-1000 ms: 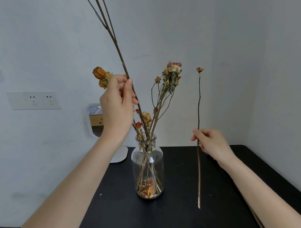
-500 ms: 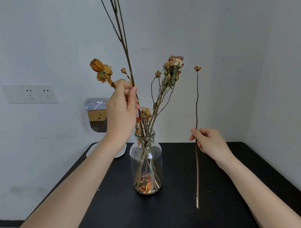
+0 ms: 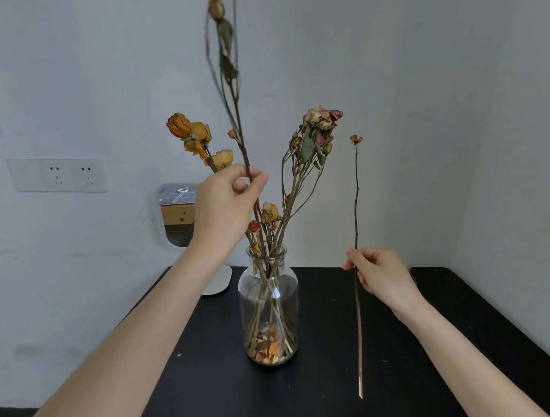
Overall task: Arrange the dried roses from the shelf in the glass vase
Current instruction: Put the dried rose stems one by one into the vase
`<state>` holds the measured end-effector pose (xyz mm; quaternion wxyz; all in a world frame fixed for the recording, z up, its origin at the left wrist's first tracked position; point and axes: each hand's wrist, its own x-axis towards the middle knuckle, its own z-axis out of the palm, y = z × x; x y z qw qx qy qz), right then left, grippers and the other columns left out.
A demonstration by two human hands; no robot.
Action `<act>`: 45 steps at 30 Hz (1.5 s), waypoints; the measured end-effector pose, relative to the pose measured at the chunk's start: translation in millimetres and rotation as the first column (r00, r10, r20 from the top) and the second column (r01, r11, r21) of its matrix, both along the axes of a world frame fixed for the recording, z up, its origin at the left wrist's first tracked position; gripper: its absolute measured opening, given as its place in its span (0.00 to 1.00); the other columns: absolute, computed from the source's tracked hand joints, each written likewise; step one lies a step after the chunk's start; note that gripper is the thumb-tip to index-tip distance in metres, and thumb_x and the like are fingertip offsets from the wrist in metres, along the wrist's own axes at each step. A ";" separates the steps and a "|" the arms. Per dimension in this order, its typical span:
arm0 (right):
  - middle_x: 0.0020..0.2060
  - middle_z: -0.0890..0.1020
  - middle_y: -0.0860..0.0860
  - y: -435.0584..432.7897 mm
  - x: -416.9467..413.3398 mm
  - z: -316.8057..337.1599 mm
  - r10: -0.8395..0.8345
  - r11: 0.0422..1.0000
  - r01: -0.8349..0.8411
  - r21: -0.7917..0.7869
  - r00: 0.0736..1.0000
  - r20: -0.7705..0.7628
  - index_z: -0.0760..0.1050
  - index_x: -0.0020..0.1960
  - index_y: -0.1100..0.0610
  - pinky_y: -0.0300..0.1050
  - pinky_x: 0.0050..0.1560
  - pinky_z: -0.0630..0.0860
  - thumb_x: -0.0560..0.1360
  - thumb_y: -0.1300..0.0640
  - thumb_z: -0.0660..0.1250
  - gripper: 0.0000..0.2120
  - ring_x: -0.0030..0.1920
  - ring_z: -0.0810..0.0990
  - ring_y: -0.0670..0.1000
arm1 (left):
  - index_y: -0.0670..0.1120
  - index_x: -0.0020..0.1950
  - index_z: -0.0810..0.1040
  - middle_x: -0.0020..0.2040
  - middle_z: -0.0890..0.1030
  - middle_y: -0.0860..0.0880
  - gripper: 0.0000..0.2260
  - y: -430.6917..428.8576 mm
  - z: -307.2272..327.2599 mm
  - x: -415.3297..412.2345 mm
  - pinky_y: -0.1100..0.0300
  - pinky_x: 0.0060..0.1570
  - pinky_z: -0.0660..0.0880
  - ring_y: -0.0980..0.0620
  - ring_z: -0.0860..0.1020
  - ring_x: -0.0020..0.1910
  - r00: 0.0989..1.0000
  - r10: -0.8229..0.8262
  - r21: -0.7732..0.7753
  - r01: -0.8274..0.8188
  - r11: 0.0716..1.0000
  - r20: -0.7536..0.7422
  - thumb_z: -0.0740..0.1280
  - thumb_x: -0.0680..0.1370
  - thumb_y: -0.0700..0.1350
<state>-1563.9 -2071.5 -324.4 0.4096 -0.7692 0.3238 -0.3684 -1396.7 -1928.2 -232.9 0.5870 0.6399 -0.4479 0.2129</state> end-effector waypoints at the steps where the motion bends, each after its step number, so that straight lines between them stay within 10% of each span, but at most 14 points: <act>1: 0.24 0.70 0.49 -0.3 0.4 -0.2 0.002 1.000 -0.002 0.004 1.000 0.004 0.77 0.38 0.56 0.37 0.30 0.66 0.78 0.51 0.60 0.15 0.25 0.68 0.45 | 0.46 0.45 0.81 0.25 0.71 0.54 0.07 -0.4 2.3 -0.6 0.79 0.32 0.66 0.64 0.71 0.27 1.000 -0.008 -0.017 0.008 1.000 -0.008 0.67 0.75 0.48; 8: 0.24 0.71 0.49 -4.3 0.6 -1.5 -0.006 1.000 0.006 0.002 1.000 0.002 0.78 0.38 0.55 0.37 0.31 0.68 0.78 0.50 0.60 0.15 0.26 0.70 0.46 | 0.46 0.47 0.82 0.28 0.75 0.57 0.10 -3.5 -6.6 -0.7 0.76 0.32 0.64 0.63 0.74 0.30 0.999 0.033 0.154 -0.028 0.988 -0.029 0.69 0.74 0.51; 14: 0.24 0.71 0.49 -9.0 0.2 -3.9 -0.010 1.000 0.010 0.008 1.000 0.014 0.78 0.38 0.55 0.38 0.32 0.68 0.78 0.50 0.60 0.15 0.27 0.70 0.46 | 0.47 0.39 0.80 0.29 0.78 0.54 0.08 -0.6 2.7 -1.0 0.75 0.32 0.69 0.61 0.76 0.32 0.999 0.022 -0.068 -0.025 0.997 -0.042 0.69 0.74 0.51; 19: 0.24 0.71 0.49 -7.9 1.4 -7.9 -0.002 1.000 0.002 -0.006 1.000 0.002 0.78 0.37 0.55 0.38 0.32 0.67 0.78 0.51 0.60 0.15 0.27 0.70 0.46 | 0.47 0.39 0.81 0.29 0.76 0.54 0.09 -4.3 -9.8 3.9 0.65 0.34 0.69 0.59 0.75 0.32 0.998 0.039 0.258 -0.023 0.966 -0.058 0.71 0.71 0.52; 27: 0.25 0.71 0.50 -8.2 3.2 -8.3 -0.003 1.000 0.003 -0.003 1.000 -0.002 0.77 0.37 0.54 0.38 0.32 0.66 0.78 0.51 0.60 0.14 0.27 0.70 0.46 | 0.56 0.33 0.77 0.25 0.74 0.54 0.07 -2.5 -10.9 3.7 0.78 0.32 0.68 0.66 0.74 0.27 0.993 -0.045 0.071 0.053 0.996 -0.110 0.74 0.68 0.50; 31: 0.25 0.70 0.50 -6.3 6.7 -8.5 0.003 1.000 -0.003 0.013 1.000 -0.004 0.78 0.37 0.55 0.37 0.31 0.67 0.78 0.51 0.60 0.15 0.26 0.69 0.46 | 0.52 0.44 0.80 0.26 0.72 0.55 0.09 -5.0 -19.8 4.2 0.66 0.34 0.71 0.61 0.73 0.26 0.993 -0.025 0.120 0.039 0.992 -0.115 0.74 0.67 0.53; 37: 0.24 0.71 0.50 -5.3 7.7 -6.6 0.002 1.000 -0.002 0.009 1.000 0.025 0.77 0.38 0.55 0.37 0.31 0.67 0.78 0.51 0.60 0.15 0.25 0.69 0.45 | 0.57 0.53 0.67 0.37 0.68 0.55 0.24 16.4 -82.5 3.1 0.74 0.38 0.68 0.63 0.69 0.37 0.989 -0.010 -0.110 -0.007 0.994 -0.149 0.69 0.62 0.65; 45: 0.28 0.73 0.50 -7.2 5.8 5.3 -0.075 0.995 0.085 -0.047 0.981 0.177 0.76 0.39 0.56 0.39 0.34 0.68 0.80 0.51 0.56 0.16 0.29 0.72 0.47 | 0.53 0.62 0.64 0.56 0.65 0.57 0.34 -10.7 -155.8 4.4 0.60 0.58 0.65 0.59 0.63 0.59 0.930 0.076 0.256 0.020 0.966 -0.360 0.75 0.62 0.60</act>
